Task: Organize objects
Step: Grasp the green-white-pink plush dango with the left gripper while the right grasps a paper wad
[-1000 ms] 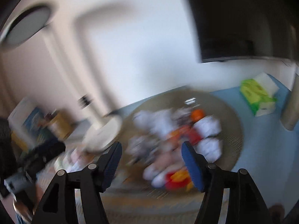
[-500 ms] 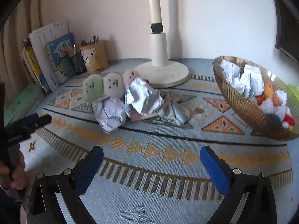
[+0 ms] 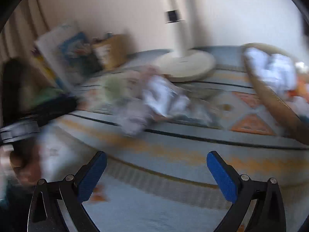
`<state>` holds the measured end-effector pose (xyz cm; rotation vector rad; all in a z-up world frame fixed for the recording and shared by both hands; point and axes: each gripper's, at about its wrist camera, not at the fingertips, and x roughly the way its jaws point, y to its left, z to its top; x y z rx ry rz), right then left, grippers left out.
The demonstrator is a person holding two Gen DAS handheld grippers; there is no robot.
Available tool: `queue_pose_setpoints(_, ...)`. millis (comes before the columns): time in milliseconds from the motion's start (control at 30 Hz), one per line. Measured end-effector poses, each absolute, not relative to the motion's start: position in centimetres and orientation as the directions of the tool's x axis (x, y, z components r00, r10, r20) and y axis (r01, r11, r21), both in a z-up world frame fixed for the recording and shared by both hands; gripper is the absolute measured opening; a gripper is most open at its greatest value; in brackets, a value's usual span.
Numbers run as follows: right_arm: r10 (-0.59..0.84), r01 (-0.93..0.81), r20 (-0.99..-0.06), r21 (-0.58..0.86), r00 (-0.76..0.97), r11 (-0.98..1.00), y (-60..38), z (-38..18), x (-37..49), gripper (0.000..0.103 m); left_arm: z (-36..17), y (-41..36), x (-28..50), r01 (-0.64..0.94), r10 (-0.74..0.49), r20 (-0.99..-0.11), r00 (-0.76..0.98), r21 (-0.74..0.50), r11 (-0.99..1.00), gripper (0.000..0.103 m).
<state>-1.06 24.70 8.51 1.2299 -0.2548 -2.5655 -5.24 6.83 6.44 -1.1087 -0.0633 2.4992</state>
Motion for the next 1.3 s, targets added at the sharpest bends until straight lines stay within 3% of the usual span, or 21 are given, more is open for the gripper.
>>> queue_pose_setpoints(100, -0.226, 0.173, -0.721, 0.148, -0.655, -0.974, 23.6, 10.6, -3.1, 0.103, 4.9, 7.3, -8.5, -0.320, 0.411, -0.728, -0.550, -0.270, -0.908, 0.096)
queue_pose_setpoints(200, -0.147, 0.150, -0.756, 0.065, -0.638, -0.986, 22.7, 9.0, -5.7, 0.100, 3.4, 7.4, -10.6, -0.301, 0.482, -0.743, -0.464, -0.380, -0.875, 0.055)
queue_pose_setpoints(267, -0.144, 0.156, -0.787, 0.062, -0.599, -0.986, 22.6, 7.7, -7.2, 0.062, 2.6, 7.6, -11.5, -0.287, 0.526, -0.744, -0.412, -0.442, -0.850, 0.034)
queue_pose_setpoints(300, -0.147, 0.163, -0.797, 0.062, -0.585, -0.985, 22.6, 7.2, -7.5, 0.045, 2.6, 7.6, -11.3, -0.284, 0.518, -0.746, -0.418, -0.434, -0.855, 0.035)
queue_pose_setpoints(567, -0.202, 0.168, -0.707, 0.119, -0.678, -0.979, 24.0, 10.0, -1.7, 0.045, 4.1, 1.8, -6.0, -0.250, 0.481, -0.719, -0.502, -0.412, -0.876, 0.033)
queue_pose_setpoints(700, -0.173, 0.141, -0.715, 0.104, -0.677, -0.985, 23.4, 8.9, 1.4, 0.046, 2.0, -3.9, -2.1, -0.005, 0.311, -0.804, -0.507, -0.358, -0.934, 0.033)
queue_pose_setpoints(733, -0.161, 0.129, -0.715, 0.100, -0.680, -0.987, 23.0, 8.3, 1.8, 0.046, 1.4, -4.8, -1.4, 0.046, 0.291, -0.814, -0.503, -0.361, -0.931, 0.039)
queue_pose_setpoints(800, -0.127, 0.095, -0.715, 0.085, -0.687, -0.992, 22.5, 7.3, 2.2, 0.046, 1.1, -6.1, -0.2, 0.097, 0.342, -0.790, -0.508, -0.448, -0.889, 0.040)
queue_pose_setpoints(867, -0.108, 0.054, -0.684, 0.100, -0.722, -0.994, 22.8, 6.7, 3.0, 0.046, 1.5, -6.5, 1.2, 0.160, 0.321, -0.791, -0.521, -0.460, -0.873, 0.041)
queue_pose_setpoints(1033, -0.119, 0.021, -0.680, 0.151, -0.724, -0.988, 24.4, 6.1, 3.3, 0.049, 1.8, -5.1, 2.5, 0.087, 0.261, -0.826, -0.500, -0.348, -0.934, 0.055)
queue_pose_setpoints(1167, -0.088, 0.019, -0.682, 0.108, -0.726, -0.994, 23.7, 6.0, 3.3, 0.052, 2.6, -6.0, 4.1, -0.012, 0.197, -0.821, -0.536, -0.226, -0.974, 0.059)
queue_pose_setpoints(1300, -0.053, 0.038, -0.673, 0.037, -0.738, -0.999, 22.3, 6.0, 3.7, 0.057, 2.9, -6.4, 4.3, -0.094, 0.338, -0.794, -0.505, -0.339, -0.936, 0.062)
